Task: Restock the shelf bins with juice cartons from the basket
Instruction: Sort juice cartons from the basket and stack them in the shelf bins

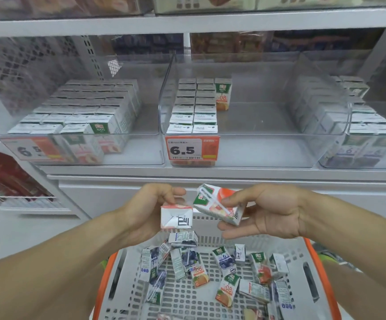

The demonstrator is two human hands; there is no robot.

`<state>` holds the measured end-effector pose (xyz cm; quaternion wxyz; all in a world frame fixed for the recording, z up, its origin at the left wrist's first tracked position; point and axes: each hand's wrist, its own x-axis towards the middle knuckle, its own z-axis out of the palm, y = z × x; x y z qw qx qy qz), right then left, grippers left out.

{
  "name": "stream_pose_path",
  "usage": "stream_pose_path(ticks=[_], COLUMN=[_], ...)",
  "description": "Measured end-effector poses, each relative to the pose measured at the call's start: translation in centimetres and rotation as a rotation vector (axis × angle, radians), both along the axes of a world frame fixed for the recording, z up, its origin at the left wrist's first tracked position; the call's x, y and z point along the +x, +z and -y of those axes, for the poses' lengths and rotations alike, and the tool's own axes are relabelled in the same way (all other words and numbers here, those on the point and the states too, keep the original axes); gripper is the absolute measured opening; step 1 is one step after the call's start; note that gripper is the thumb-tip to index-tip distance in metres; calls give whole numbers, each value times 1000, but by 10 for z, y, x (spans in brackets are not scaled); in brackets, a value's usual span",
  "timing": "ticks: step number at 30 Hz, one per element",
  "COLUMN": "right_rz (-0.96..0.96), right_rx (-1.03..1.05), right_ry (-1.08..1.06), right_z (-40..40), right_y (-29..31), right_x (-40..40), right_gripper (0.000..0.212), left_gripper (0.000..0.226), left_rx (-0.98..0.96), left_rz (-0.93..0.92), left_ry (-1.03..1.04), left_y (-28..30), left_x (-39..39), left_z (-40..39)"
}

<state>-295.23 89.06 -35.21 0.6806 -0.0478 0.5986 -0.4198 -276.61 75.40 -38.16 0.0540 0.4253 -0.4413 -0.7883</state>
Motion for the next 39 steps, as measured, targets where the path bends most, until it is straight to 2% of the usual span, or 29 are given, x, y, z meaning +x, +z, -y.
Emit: stream_pose_path(ticks=[1, 4, 7, 10, 13, 16, 17, 21, 23, 27, 29, 31, 35, 37, 39], right_rz=[15, 31, -2, -50, -91, -150, -170, -281, -402, -817, -932, -1013, -1143, -1102, -954], right_rx=[-6, -48, -74, -76, -63, -76, -88, -163, -242, -486, -607, -710, -878, -878, -816], right_ry=[-35, -100, -102, -104, -120, -146, -145, -142, -153, -121, -78, 0, 270, 286, 189], right_z=[0, -1, -1, -1, -3, -4, -5, -9, -13, -13, -13, -12, -14, -15, -16], right_y=[-1, -3, -6, -15, -24, -29, -30, -30, -27, -27, -29, -28, -24, -25, -25], right_x=[1, 3, 3, 1, -1, 0, 1, 5, 8, 17, 21, 20, 13, 9, 7], right_gripper=[28, 16, 13, 17, 24, 12, 15, 49, 50, 51, 50, 49, 38, 26, 24], left_gripper=[49, 22, 29, 40, 24, 7, 8, 25, 36, 81, 93, 92, 71, 64, 55], left_rx=[24, -7, -147, -208, -184, -167, -154, -97, -63, 121, 159, 130, 4, -51, -84], left_rz=[-4, -44, 25, 112, 137, 159, 161, 162, 141, 39, -5, -30, -36, -15, -4], left_ry=[7, -70, -211, -226, -244, -241, -226, -223, -220, -207, -202, -208, -184, -196, -218], left_y=[1, 3, -4, -12, -14, -12, -12, -9, -5, 1, 3, 5, 7, 5, 4], left_x=[-3, -9, -8, -6, -6, -9, -9, -12, -14, -19, -22, -24, -24, -22, -21], left_z=[0, 0, 4, 7, 6, 4, 4, 2, 2, 2, 2, 1, -2, -4, -6])
